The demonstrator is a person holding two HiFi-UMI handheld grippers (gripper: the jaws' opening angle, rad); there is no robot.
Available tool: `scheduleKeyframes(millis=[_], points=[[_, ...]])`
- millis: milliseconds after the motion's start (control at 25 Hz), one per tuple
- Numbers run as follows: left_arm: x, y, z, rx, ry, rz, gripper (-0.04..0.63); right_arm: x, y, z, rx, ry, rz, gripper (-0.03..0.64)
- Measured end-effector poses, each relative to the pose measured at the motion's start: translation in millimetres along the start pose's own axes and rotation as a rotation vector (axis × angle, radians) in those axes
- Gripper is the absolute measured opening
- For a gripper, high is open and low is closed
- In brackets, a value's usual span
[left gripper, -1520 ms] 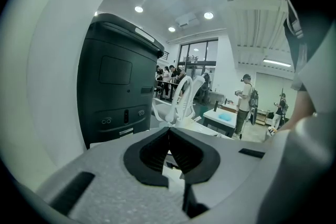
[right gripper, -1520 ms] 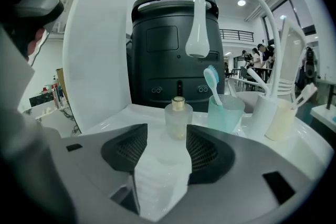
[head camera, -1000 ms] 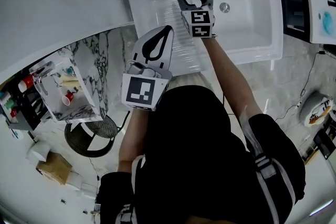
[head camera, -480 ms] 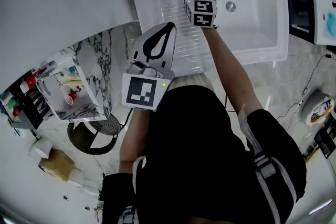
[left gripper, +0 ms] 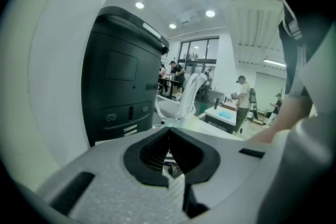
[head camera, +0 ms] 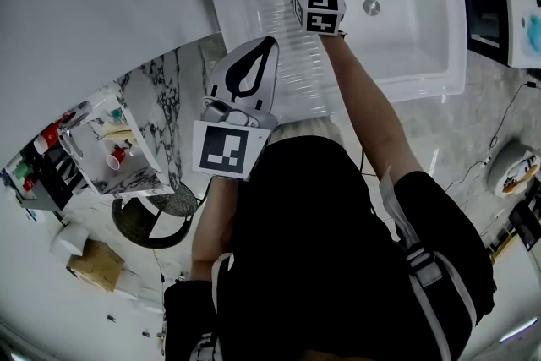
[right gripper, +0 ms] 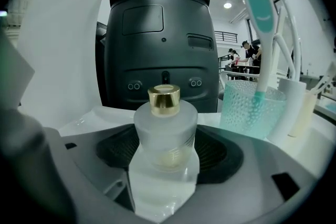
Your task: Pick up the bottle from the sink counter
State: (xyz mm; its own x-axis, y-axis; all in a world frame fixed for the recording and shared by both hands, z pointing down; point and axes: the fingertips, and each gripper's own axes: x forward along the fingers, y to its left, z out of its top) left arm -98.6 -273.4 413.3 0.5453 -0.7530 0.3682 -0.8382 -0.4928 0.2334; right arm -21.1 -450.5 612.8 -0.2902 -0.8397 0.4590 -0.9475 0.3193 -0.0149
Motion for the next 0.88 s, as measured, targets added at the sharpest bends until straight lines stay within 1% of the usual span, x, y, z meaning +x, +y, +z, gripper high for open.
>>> scheduleKeyframes(millis=[400, 480, 640, 880], points=[[0, -10, 7, 0.008, -0.007, 0.004, 0.02, 0, -6, 7, -0.016, 0.005, 0.009, 0.313], [-1, -13, 10, 0.009, -0.009, 0.007, 0.02, -2, -8, 9, -0.02, 0.005, 0.009, 0.322], [-5, -9, 4, 0.014, -0.01, 0.014, 0.02, -1, 0, 2, -0.02, 0.006, 0.021, 0.322], [-10, -13, 8, 0.019, -0.017, 0.026, 0.02, -16, 4, 3, -0.006, -0.002, 0.039, 0.322]])
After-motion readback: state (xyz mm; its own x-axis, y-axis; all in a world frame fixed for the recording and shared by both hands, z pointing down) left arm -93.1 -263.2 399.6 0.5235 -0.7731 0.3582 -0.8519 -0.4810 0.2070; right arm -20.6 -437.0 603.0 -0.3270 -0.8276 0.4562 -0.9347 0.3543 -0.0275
